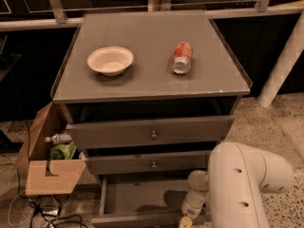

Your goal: Open bottom drawer

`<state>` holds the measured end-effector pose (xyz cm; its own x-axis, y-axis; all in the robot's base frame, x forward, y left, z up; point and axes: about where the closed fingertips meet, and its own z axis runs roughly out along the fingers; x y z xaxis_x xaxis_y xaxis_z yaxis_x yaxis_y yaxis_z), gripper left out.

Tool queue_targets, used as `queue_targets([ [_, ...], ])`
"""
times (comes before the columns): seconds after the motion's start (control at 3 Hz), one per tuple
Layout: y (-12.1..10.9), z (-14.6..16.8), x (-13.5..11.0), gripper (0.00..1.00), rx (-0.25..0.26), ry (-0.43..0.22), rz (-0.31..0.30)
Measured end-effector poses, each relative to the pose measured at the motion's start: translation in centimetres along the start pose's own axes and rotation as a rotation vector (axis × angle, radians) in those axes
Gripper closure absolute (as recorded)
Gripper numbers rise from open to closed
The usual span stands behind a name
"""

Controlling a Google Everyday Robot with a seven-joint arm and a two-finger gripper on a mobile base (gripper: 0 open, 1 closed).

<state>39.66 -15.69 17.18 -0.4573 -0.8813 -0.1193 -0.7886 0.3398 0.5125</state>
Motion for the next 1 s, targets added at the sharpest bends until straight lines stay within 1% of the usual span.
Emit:
queue_targets([
  [0.33,0.00,-0.30,0.51,0.00,-0.009,0.006,0.000],
  [0.67,-0.26,-0.45,0.37,0.00,-0.009,0.006,-0.001],
  [1.0,-0.16,-0.90,0.81,0.00,-0.005,0.003,-0.014],
])
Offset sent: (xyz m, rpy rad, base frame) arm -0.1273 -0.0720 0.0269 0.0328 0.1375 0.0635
